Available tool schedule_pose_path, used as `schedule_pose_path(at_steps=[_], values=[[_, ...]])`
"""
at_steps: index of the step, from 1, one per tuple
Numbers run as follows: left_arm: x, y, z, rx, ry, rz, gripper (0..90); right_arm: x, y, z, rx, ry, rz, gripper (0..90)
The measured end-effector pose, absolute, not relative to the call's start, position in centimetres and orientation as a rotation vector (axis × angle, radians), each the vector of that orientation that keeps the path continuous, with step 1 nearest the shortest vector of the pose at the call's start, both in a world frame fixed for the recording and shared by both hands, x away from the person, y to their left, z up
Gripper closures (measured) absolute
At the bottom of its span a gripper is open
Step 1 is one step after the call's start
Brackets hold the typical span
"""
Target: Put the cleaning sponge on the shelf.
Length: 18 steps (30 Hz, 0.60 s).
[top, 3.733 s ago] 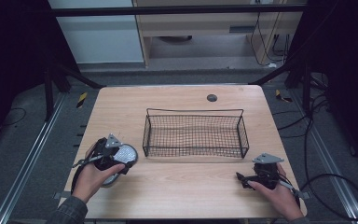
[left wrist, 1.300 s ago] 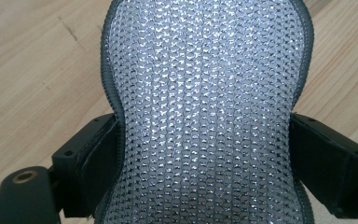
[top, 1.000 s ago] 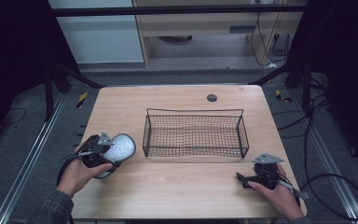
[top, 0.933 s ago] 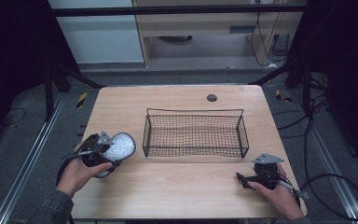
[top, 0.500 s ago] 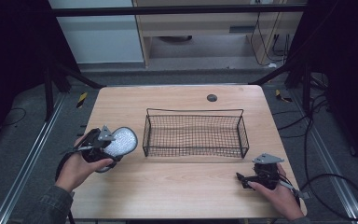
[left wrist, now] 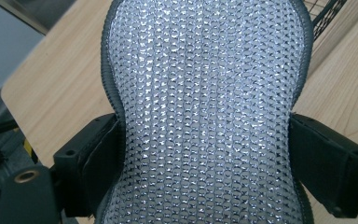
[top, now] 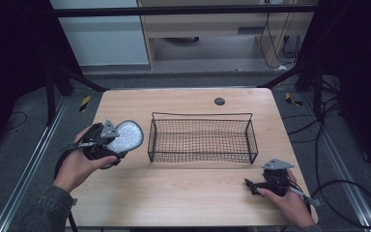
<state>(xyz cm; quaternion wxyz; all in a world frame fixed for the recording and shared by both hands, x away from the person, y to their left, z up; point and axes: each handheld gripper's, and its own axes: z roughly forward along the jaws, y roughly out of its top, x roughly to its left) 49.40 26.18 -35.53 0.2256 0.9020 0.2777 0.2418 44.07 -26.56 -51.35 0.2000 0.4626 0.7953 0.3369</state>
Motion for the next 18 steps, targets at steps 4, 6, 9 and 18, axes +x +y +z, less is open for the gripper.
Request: schedule_pose_path(at_steps=[4,6,9,18], values=[[49.7,25.8,-34.9,2.493,0.749,0.680,12.8,44.1,-26.6,-51.3,1.294,2.223,0.942,0.5],[49.8,25.6,-34.6,2.498,0.737,0.704,12.8,44.1,-26.6,-51.4,1.293,2.223,0.942,0.5],[50.0,25.2,-34.2,2.495,0.719,0.714,12.8,44.1,-26.6,-51.3,1.293,2.223,0.942,0.5],[50.7,23.8,-33.5,2.510,0.665,0.713,12.7,44.1,-26.6,-51.4,1.293,2.223,0.941,0.4]])
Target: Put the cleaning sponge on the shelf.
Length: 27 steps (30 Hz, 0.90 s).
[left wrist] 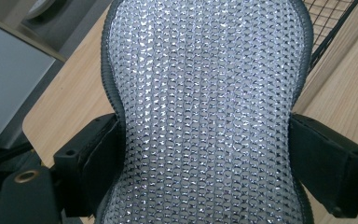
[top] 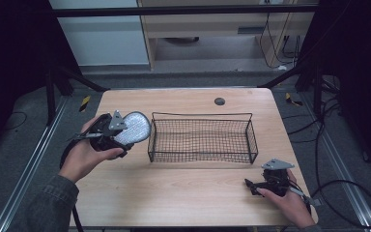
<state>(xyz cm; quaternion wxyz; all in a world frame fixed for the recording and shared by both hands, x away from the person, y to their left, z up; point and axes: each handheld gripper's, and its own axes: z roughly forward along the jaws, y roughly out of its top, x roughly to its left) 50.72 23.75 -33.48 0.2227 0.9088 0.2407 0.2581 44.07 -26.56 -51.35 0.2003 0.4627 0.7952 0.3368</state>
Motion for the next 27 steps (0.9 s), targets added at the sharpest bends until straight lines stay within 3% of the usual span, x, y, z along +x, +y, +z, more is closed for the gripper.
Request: schedule_pose_path(at_steps=[27], values=[[54.5,16.1,-32.4,2.580,0.473,0.709,12.7,44.1,-26.6,-51.4,1.287,2.228,0.941,0.4]])
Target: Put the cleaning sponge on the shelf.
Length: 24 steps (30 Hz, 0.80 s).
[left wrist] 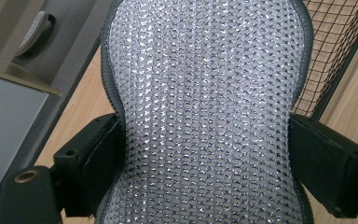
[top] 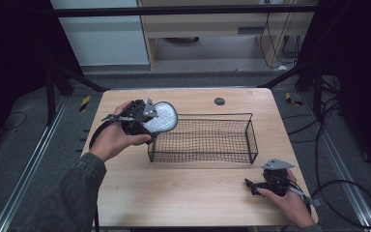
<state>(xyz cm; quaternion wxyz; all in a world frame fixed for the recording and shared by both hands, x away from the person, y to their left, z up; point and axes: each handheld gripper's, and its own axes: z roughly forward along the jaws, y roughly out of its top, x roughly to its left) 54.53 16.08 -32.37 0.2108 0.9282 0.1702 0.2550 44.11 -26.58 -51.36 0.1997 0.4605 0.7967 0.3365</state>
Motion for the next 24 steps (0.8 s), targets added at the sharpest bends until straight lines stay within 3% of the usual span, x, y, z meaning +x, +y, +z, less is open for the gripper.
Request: schedule_pose_path(at_steps=[24], values=[[55.6,11.3,-32.9,2.602,0.331,0.663,12.9,44.2,-26.5,-51.4,1.288,2.227,0.939,0.4]])
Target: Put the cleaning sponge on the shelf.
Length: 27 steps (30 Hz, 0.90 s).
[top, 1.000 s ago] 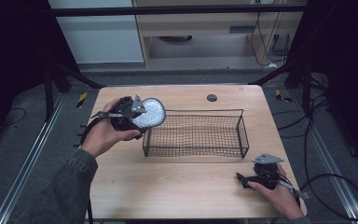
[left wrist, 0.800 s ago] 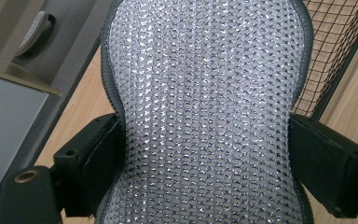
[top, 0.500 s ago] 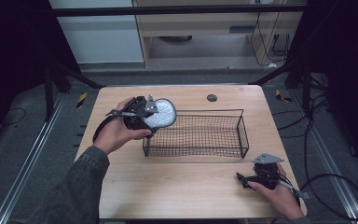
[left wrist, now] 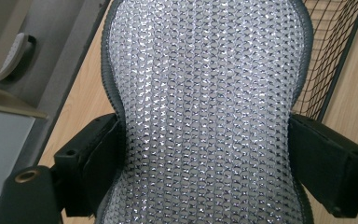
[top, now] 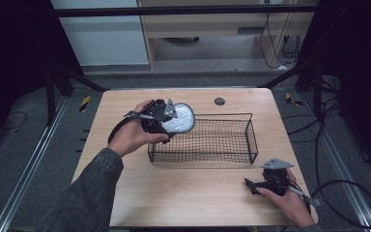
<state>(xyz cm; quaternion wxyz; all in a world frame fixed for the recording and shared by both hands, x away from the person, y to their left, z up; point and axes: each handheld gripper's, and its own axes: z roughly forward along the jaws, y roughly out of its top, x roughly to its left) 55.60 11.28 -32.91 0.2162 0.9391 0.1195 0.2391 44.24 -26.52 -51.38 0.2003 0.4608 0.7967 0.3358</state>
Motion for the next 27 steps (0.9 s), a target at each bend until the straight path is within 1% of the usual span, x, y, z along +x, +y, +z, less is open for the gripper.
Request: schedule_pose_path(at_steps=[12,18,22,27], values=[[56.4,9.3,-34.0,2.662,0.287,0.617,13.2,44.3,-26.5,-51.4,1.283,2.229,0.939,0.4],[56.5,8.4,-34.8,2.703,0.235,0.591,13.3,44.3,-26.5,-51.4,1.283,2.230,0.940,0.4],[56.6,8.0,-35.1,2.717,0.196,0.580,13.2,44.3,-26.5,-51.4,1.282,2.230,0.940,0.4],[57.0,8.3,-35.3,2.722,0.213,0.582,13.1,44.3,-26.6,-51.4,1.284,2.232,0.948,0.5]])
